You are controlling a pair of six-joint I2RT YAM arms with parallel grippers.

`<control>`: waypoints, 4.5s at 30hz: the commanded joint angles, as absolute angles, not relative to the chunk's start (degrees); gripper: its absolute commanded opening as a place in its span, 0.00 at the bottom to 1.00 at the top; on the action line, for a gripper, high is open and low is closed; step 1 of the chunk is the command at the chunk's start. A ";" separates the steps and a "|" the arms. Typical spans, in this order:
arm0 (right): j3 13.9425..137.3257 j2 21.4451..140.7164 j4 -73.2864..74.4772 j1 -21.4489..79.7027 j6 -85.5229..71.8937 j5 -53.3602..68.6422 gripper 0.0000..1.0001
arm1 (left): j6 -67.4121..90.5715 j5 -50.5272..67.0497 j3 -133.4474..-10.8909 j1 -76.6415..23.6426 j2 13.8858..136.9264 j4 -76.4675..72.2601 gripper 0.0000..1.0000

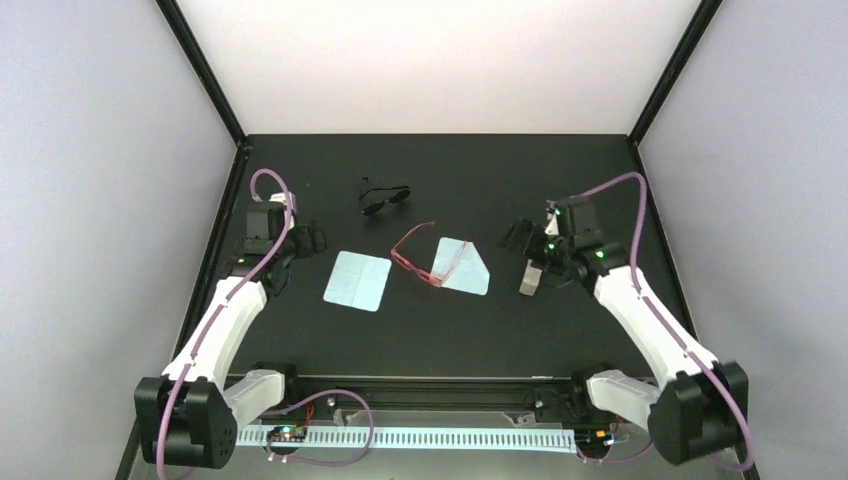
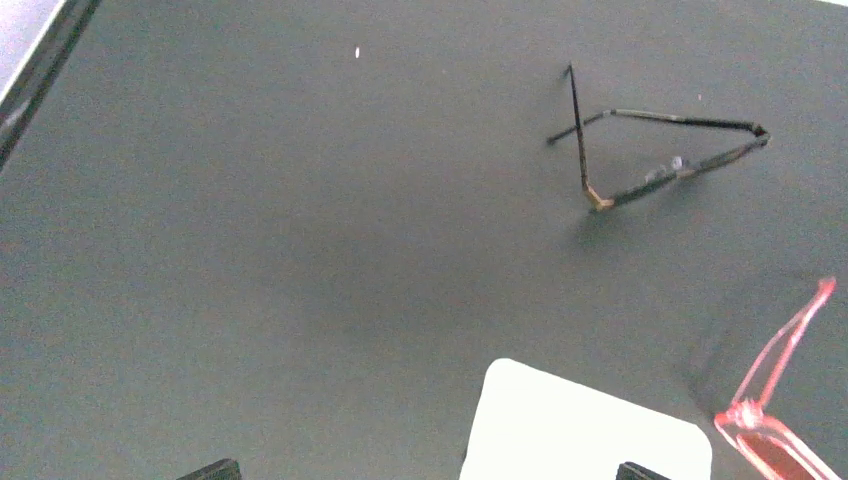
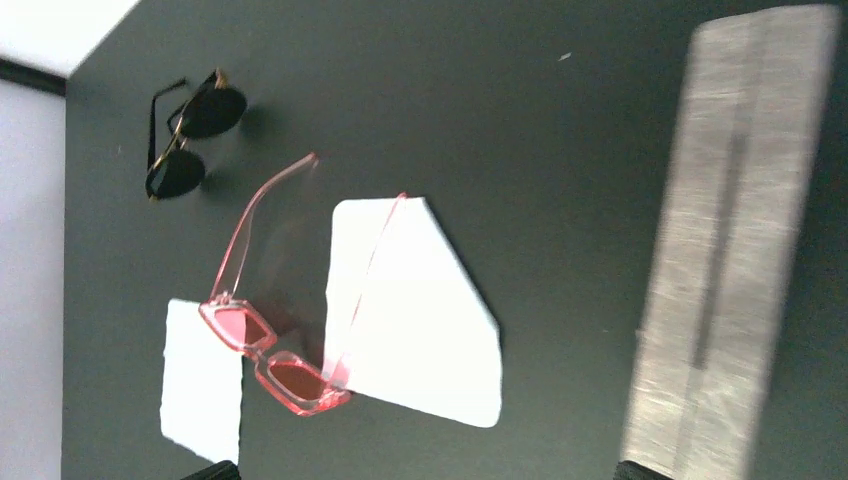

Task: Organize the sunglasses
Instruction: Open the sunglasses case at the center of the board.

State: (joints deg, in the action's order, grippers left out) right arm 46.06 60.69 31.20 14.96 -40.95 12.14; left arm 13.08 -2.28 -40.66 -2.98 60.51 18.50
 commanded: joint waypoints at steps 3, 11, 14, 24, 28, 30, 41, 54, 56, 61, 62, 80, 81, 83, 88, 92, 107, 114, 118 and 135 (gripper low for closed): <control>53.21 71.19 30.75 19.47 -36.65 16.21 1.00 | 17.57 0.44 -46.00 -3.66 57.92 37.47 0.99; 56.80 77.14 35.45 23.43 -34.04 11.52 1.00 | 19.22 1.70 -47.87 -3.89 57.42 45.60 0.99; 57.49 77.17 37.54 24.00 -33.44 10.66 1.00 | 19.44 2.29 -48.17 -3.96 56.85 47.16 0.99; 56.27 78.82 40.35 25.36 -32.37 10.68 0.99 | 20.15 3.94 -48.21 -4.05 52.97 49.70 0.99; 56.91 80.83 39.94 26.31 -32.51 11.19 0.98 | 19.78 5.45 -48.33 -4.05 53.08 49.27 0.98; 58.17 82.60 40.21 26.88 -33.64 10.98 0.95 | 19.64 6.06 -48.45 -4.10 53.18 49.38 0.96; 65.21 90.85 43.35 29.50 -43.98 7.19 0.90 | 19.49 6.18 -48.30 -4.06 53.17 49.03 0.93; 77.80 94.46 59.30 29.32 -42.07 -11.43 0.90 | 19.86 4.39 -48.27 -4.07 52.97 49.39 0.93; 78.80 94.49 61.64 29.07 -41.53 -15.07 0.90 | 19.95 4.30 -48.34 -4.11 53.08 49.44 0.93; 77.70 93.80 64.48 26.29 -41.70 -20.33 0.90 | 20.04 4.13 -48.26 -4.11 52.76 49.42 0.92; 76.82 93.52 64.23 25.30 -41.64 -20.26 0.89 | 20.04 4.06 -48.26 -4.13 52.74 49.40 0.92; 72.41 99.05 55.54 16.27 -37.81 -12.19 0.68 | 20.10 3.87 -48.28 -4.10 53.24 49.50 0.91; 72.22 99.21 55.21 16.11 -37.54 -12.06 0.66 | 20.12 3.87 -48.21 -4.13 53.32 49.48 0.90; 71.51 99.40 54.36 15.62 -37.25 -11.56 0.62 | 20.13 3.94 -48.25 -4.12 53.42 49.56 0.89; 69.80 99.12 52.48 14.94 -36.60 -10.87 0.50 | 20.18 3.79 -48.31 -4.13 53.61 49.67 0.89; 68.15 98.59 50.49 14.96 -35.60 -10.34 0.43 | 20.29 3.73 -48.27 -4.09 53.85 49.66 0.88; 67.77 89.81 49.87 14.94 -32.30 -2.86 0.26 | 19.73 5.01 -48.59 -4.11 54.59 49.51 0.89; 67.06 80.35 47.92 15.03 -33.24 7.64 0.25 | 18.58 8.35 -48.54 -4.10 54.68 48.21 0.89; 66.91 75.59 45.59 15.03 -34.36 15.39 0.26 | 18.32 9.77 -48.59 -4.07 54.99 47.63 0.89; 61.75 64.90 27.44 16.88 -39.96 47.85 0.26 | 17.21 11.82 -48.20 -4.13 52.54 45.24 0.96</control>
